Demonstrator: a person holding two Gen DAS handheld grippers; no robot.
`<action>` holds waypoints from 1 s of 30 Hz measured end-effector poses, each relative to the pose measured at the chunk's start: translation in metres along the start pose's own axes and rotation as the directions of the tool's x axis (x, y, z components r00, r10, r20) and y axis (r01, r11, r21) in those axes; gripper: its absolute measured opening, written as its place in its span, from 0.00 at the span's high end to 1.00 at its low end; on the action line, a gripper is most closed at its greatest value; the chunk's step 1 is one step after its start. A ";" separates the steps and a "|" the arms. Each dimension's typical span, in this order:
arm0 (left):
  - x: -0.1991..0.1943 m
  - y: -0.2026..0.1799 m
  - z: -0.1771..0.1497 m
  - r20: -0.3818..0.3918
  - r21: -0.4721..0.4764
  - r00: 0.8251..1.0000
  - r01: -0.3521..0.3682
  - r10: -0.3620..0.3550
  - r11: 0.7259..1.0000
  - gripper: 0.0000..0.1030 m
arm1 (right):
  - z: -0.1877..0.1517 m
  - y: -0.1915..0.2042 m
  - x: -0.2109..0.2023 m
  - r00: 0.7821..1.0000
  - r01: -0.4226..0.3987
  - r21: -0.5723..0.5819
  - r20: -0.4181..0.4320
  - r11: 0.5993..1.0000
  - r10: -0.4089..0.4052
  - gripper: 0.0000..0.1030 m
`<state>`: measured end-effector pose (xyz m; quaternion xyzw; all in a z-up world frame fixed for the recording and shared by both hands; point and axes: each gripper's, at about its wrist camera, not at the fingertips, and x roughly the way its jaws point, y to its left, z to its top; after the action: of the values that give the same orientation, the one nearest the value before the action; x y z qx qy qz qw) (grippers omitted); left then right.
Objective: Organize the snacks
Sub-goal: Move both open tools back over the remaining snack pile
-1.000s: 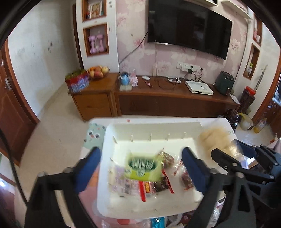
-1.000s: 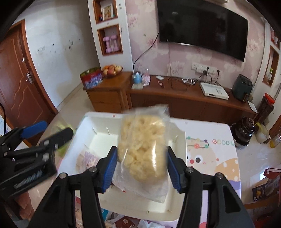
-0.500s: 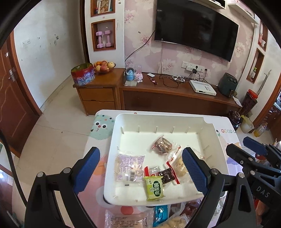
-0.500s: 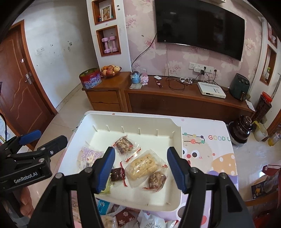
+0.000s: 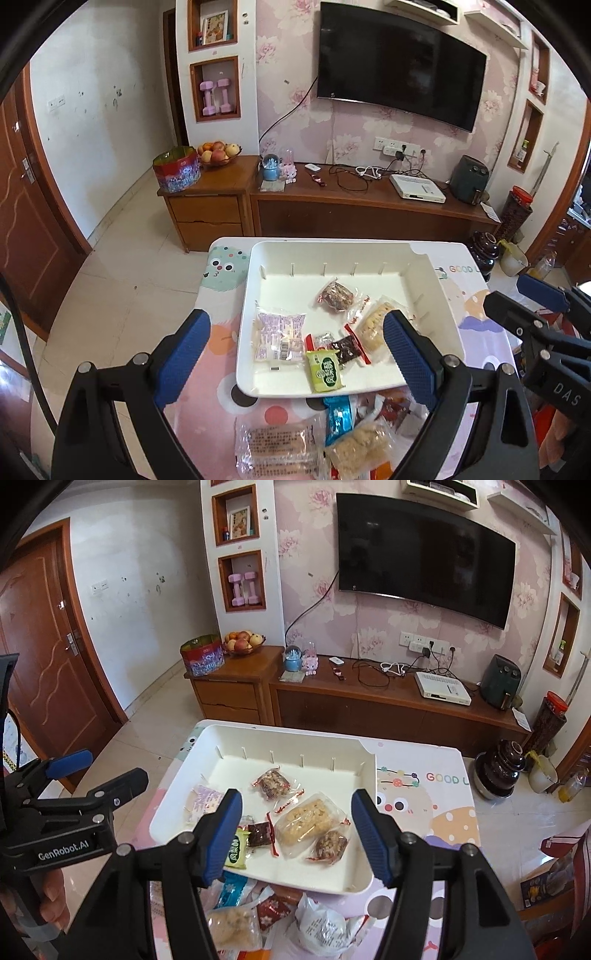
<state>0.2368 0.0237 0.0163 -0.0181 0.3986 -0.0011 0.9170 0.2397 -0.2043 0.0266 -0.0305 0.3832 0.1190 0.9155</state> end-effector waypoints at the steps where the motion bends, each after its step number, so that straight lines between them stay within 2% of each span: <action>1: -0.007 -0.001 -0.002 0.006 0.007 1.000 0.003 -0.003 1.000 0.09 | -0.002 0.001 -0.005 1.000 -0.001 -0.001 0.004 1.000 0.001 0.40; 12: -0.076 -0.014 -0.029 0.079 0.082 0.996 0.022 -0.028 0.996 0.07 | -0.024 0.021 -0.066 0.997 -0.052 -0.042 0.060 0.998 0.054 0.40; 23: -0.106 -0.007 -0.074 0.088 0.078 0.994 0.052 -0.059 0.996 0.06 | -0.067 0.046 -0.099 0.991 -0.090 -0.095 0.087 0.991 0.098 0.40; 30: -0.121 -0.003 -0.103 0.136 0.105 0.990 0.028 -0.042 0.994 0.06 | -0.094 0.052 -0.100 0.990 -0.115 -0.118 0.068 0.986 0.123 0.40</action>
<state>0.0788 0.0195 0.0342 0.0221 0.3332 -0.0366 0.9419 0.0940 -0.1867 0.0331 -0.0550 0.3425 0.1962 0.9171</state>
